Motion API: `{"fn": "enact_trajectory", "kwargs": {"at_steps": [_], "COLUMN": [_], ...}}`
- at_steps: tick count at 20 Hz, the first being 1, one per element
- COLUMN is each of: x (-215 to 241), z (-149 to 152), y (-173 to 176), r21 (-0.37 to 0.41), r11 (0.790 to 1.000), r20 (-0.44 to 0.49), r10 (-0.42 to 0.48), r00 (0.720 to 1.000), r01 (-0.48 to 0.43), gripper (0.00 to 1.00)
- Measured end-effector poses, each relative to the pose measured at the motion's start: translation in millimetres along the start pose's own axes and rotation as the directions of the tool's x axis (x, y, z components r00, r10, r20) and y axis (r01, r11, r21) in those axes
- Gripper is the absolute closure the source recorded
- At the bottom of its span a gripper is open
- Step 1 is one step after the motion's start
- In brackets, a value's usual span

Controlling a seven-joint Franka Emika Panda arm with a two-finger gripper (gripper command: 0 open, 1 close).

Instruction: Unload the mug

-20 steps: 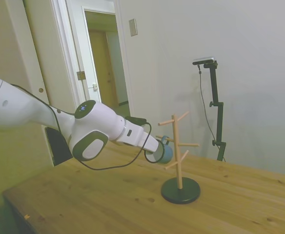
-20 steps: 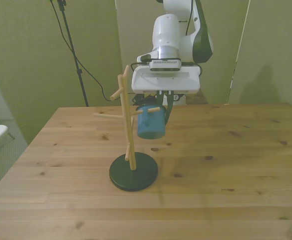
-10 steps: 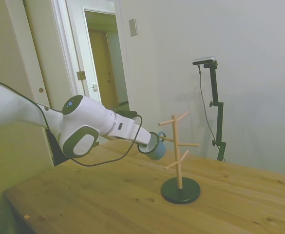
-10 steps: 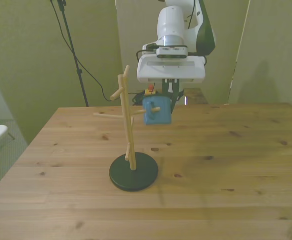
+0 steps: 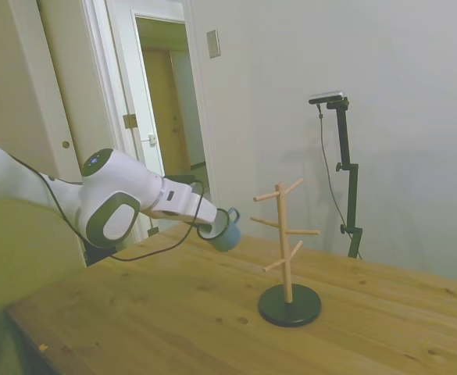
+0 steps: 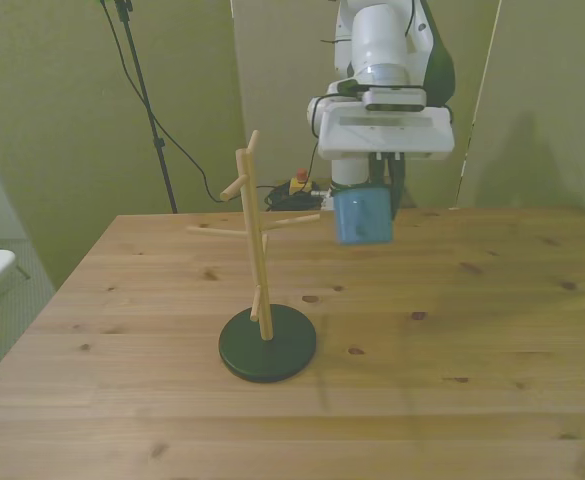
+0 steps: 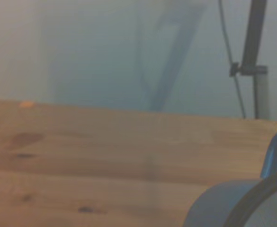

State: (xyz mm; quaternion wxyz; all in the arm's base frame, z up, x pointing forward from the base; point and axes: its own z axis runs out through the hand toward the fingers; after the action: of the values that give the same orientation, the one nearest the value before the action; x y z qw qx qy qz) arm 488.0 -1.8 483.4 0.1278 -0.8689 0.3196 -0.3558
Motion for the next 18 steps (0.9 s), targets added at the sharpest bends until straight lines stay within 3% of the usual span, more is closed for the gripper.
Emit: {"fn": "enact_trajectory", "kwargs": {"at_steps": [3,7,13,18], "x": [-25.7,-40.7,-68.6,-82.3], "z": [-6.9,-3.3,32.8,56.8], "y": [-7.7,6.4,35.7,41.9], "r21": [-0.041,-0.103,-0.236,-0.271], "r11": [0.998,0.993,0.965,0.954], "r20": [0.105,0.215,0.383,0.427], "r10": [-0.036,-0.036,-0.017,-0.001], "r00": [0.994,0.976,0.924,0.904], "r01": [0.041,0.059,0.115,0.129], "gripper": [1.00,1.00,1.00,1.00]}}
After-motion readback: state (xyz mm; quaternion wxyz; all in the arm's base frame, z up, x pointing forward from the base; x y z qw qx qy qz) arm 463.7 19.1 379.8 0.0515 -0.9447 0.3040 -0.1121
